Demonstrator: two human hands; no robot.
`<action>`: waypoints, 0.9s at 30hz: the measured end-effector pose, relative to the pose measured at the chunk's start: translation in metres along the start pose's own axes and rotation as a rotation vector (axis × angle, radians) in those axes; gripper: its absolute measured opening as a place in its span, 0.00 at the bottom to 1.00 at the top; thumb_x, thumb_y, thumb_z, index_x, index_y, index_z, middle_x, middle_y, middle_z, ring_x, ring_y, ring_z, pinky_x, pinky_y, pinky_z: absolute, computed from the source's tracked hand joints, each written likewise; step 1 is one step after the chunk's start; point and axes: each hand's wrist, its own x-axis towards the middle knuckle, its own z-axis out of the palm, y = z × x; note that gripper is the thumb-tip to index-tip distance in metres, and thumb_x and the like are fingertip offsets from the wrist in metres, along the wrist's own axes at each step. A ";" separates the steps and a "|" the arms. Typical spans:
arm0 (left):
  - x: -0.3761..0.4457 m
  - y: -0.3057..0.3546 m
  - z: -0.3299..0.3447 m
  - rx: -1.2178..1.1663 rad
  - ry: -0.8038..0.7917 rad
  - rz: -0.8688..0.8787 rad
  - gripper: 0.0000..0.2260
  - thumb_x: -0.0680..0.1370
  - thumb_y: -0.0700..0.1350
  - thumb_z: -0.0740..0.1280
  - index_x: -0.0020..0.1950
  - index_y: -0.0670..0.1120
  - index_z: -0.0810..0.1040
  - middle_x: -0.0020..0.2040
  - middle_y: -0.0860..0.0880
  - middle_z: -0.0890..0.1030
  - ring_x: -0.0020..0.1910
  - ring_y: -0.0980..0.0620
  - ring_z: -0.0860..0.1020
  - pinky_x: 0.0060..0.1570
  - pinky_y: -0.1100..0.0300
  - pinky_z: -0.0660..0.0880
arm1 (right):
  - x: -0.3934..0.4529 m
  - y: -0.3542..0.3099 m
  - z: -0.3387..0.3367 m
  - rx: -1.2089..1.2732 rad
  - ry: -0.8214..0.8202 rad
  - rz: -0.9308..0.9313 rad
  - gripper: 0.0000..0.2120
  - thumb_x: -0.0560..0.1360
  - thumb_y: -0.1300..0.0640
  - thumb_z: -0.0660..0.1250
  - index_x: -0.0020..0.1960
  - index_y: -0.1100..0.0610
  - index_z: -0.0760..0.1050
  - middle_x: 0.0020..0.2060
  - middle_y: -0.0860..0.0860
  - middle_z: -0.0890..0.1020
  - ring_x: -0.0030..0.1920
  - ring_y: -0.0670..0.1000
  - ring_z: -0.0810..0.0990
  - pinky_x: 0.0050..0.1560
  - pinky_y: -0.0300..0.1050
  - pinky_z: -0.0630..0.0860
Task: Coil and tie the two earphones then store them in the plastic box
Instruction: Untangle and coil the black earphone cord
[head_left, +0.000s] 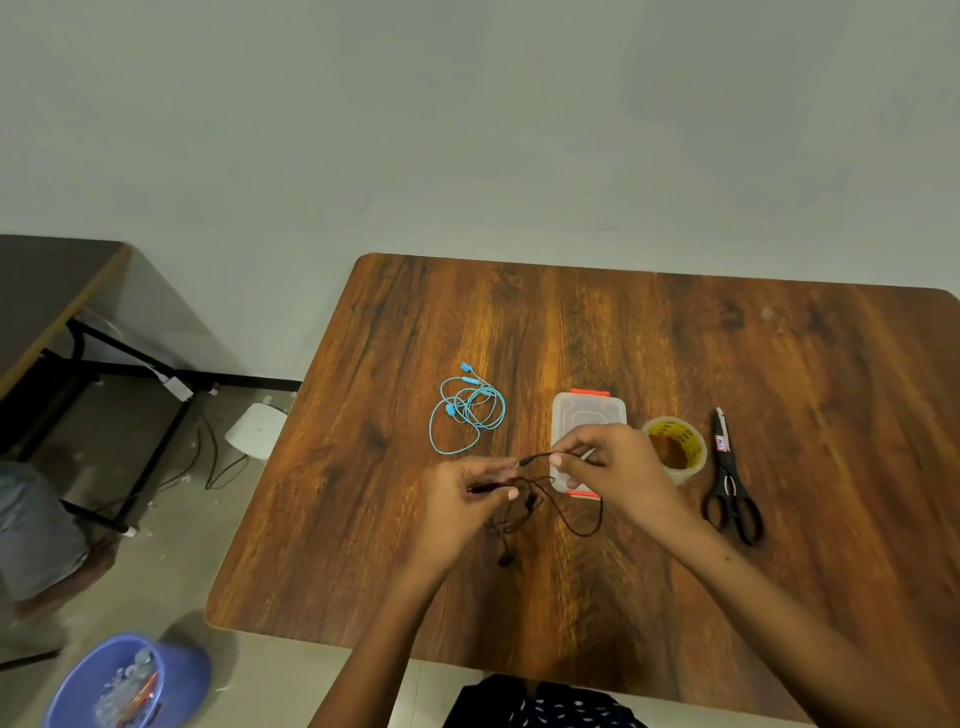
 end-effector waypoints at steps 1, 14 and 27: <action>0.001 -0.002 -0.004 0.056 -0.018 0.001 0.17 0.67 0.37 0.77 0.53 0.50 0.82 0.49 0.53 0.84 0.50 0.59 0.81 0.48 0.71 0.75 | 0.000 -0.003 -0.004 -0.003 0.000 -0.009 0.09 0.73 0.59 0.71 0.38 0.46 0.78 0.36 0.48 0.83 0.31 0.44 0.82 0.35 0.37 0.77; 0.002 0.047 -0.015 -0.211 -0.069 0.123 0.09 0.75 0.35 0.68 0.54 0.40 0.83 0.42 0.44 0.86 0.40 0.47 0.84 0.40 0.60 0.80 | -0.006 -0.033 -0.019 0.048 -0.083 -0.203 0.03 0.72 0.57 0.72 0.43 0.50 0.83 0.26 0.39 0.79 0.24 0.42 0.69 0.28 0.30 0.62; -0.010 0.023 -0.061 -0.068 0.012 0.203 0.07 0.74 0.40 0.71 0.48 0.39 0.84 0.39 0.48 0.85 0.39 0.51 0.84 0.41 0.64 0.79 | -0.033 0.012 -0.052 0.201 -0.094 0.029 0.03 0.71 0.61 0.72 0.40 0.55 0.83 0.37 0.48 0.86 0.42 0.45 0.84 0.44 0.36 0.78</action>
